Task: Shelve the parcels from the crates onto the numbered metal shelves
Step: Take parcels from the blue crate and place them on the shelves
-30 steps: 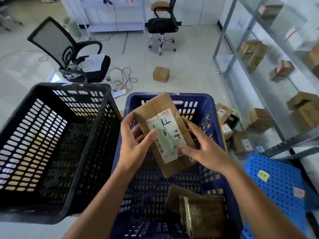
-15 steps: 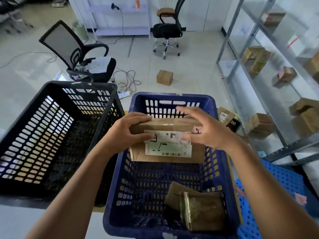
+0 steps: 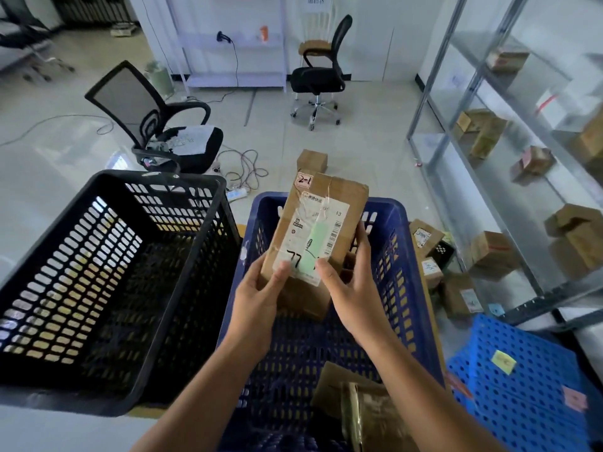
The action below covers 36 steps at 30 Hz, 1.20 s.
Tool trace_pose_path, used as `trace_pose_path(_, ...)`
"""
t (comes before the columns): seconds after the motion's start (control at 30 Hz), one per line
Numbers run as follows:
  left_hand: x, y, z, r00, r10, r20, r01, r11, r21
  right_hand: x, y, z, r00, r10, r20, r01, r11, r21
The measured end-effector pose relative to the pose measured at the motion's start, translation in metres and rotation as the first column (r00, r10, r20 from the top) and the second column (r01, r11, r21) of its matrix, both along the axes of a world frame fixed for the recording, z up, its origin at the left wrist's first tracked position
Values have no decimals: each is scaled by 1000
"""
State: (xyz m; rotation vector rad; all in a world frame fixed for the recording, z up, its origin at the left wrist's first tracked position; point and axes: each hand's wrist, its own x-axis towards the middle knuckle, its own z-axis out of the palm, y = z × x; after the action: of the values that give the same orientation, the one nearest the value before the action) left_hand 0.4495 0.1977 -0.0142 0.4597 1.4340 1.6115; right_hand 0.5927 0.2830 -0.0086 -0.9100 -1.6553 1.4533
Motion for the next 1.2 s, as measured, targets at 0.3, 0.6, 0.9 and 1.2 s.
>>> trace_pose_path(0.3, -14, 9, 22, 956, -177, -234, 185, 983, 13, 10, 19, 5, 994, 71, 80, -71, 997, -9)
trace_pose_path(0.6, 1, 5, 17, 908, -219, -357, 261, 963, 74, 24, -1, 21, 981, 55, 188, -66, 997, 51)
trace_pose_path(0.9, 17, -14, 16, 847, -427, -316, 492, 854, 166, 58, -69, 39, 926, -227, 302, 209, 974, 92)
trace_pose_path(1.2, 20, -56, 25, 621, -714, -325, 759, 650, 24, 98, -186, 35, 755, -633, 171, 643, 766, -3)
